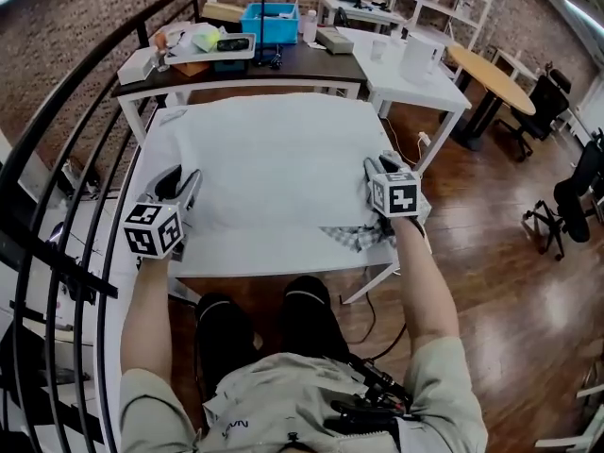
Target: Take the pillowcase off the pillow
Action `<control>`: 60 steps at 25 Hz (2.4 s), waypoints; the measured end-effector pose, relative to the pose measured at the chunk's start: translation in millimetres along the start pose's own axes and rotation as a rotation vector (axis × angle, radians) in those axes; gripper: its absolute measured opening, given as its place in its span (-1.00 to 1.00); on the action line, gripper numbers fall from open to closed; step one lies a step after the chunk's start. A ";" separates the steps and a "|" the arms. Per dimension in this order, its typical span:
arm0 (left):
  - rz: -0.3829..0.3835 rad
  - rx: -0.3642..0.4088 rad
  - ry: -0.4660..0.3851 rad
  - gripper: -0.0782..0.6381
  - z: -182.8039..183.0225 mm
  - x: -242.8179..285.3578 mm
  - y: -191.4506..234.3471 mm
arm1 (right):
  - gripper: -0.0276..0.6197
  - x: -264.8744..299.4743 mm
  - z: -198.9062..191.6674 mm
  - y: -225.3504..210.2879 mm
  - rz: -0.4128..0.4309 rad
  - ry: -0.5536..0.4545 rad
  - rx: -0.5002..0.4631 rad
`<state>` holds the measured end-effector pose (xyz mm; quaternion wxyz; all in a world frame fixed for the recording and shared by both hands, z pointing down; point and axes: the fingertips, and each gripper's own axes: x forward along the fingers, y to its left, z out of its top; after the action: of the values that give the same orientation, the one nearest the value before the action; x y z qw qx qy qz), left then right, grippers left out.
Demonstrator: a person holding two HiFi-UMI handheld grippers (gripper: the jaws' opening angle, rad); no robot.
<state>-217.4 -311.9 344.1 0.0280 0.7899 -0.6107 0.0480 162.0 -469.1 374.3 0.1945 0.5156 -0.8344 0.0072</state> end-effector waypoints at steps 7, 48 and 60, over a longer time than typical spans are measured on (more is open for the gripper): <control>0.288 0.209 -0.231 -0.42 33.5 -65.8 -0.2 | -0.60 -93.4 70.8 52.1 -0.072 -0.385 -0.212; 0.220 0.154 -0.203 -0.77 -10.2 -180.5 -170.8 | -0.91 -256.1 -6.1 180.6 0.078 -0.377 0.102; 0.210 0.145 -0.206 -0.77 -10.9 -180.1 -171.2 | -0.91 -251.8 -11.8 180.5 0.064 -0.358 0.078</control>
<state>-97.1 -94.3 337.6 -0.0972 0.7224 -0.6845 0.0133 108.8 -166.2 335.6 0.0224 0.4891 -0.8707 -0.0465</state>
